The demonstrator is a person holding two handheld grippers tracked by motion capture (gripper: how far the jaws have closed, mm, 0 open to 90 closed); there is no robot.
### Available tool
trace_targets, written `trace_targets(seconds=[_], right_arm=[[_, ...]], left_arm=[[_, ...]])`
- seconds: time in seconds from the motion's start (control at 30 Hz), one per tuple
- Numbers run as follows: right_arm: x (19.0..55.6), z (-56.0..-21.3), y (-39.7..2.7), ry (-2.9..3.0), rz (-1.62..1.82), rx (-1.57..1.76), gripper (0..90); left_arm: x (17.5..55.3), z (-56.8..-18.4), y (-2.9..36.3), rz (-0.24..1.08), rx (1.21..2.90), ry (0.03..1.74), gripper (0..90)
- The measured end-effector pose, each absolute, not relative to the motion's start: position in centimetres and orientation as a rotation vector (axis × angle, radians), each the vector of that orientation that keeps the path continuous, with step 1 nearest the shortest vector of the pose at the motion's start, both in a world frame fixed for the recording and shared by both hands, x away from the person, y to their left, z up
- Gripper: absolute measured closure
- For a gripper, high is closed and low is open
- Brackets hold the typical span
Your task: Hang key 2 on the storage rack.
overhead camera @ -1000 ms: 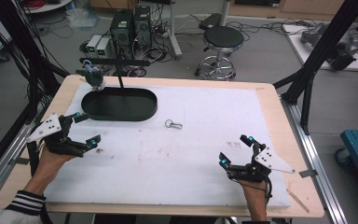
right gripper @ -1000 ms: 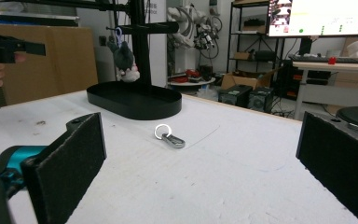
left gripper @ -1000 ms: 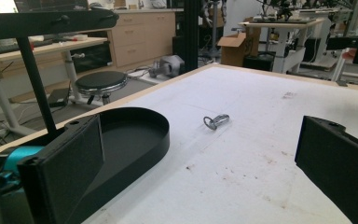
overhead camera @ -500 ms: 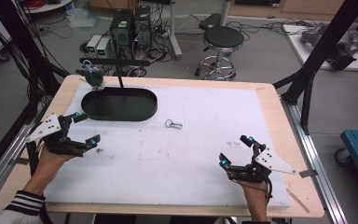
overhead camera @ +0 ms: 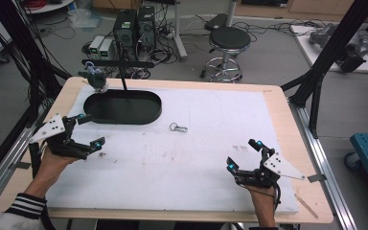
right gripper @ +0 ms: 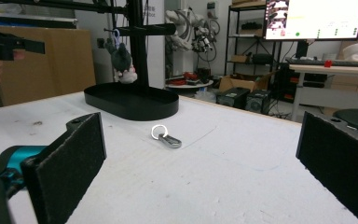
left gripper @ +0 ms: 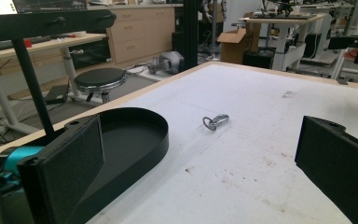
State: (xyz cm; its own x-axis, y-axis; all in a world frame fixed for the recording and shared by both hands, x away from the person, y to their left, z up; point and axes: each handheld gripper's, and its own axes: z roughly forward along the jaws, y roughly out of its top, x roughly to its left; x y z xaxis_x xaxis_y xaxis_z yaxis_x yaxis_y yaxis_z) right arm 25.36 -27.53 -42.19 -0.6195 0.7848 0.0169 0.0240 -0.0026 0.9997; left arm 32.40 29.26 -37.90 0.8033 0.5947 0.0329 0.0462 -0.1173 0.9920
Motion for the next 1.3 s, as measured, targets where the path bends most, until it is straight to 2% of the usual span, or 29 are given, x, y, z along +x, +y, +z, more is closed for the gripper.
trace_targets(seconds=[0.67, 1.3], right_arm=[[25.2, -43.1, -28.6, 1.661, 1.694, 0.864, 0.6], [25.5, -44.2, -28.9, 1.647, 1.71, 0.88, 0.6]], left_arm=[[36.4, -35.2, 23.4, 0.371, 1.865, 0.449, 1.8], [40.5, -34.3, 17.1, 0.314, 2.058, 0.413, 1.8]])
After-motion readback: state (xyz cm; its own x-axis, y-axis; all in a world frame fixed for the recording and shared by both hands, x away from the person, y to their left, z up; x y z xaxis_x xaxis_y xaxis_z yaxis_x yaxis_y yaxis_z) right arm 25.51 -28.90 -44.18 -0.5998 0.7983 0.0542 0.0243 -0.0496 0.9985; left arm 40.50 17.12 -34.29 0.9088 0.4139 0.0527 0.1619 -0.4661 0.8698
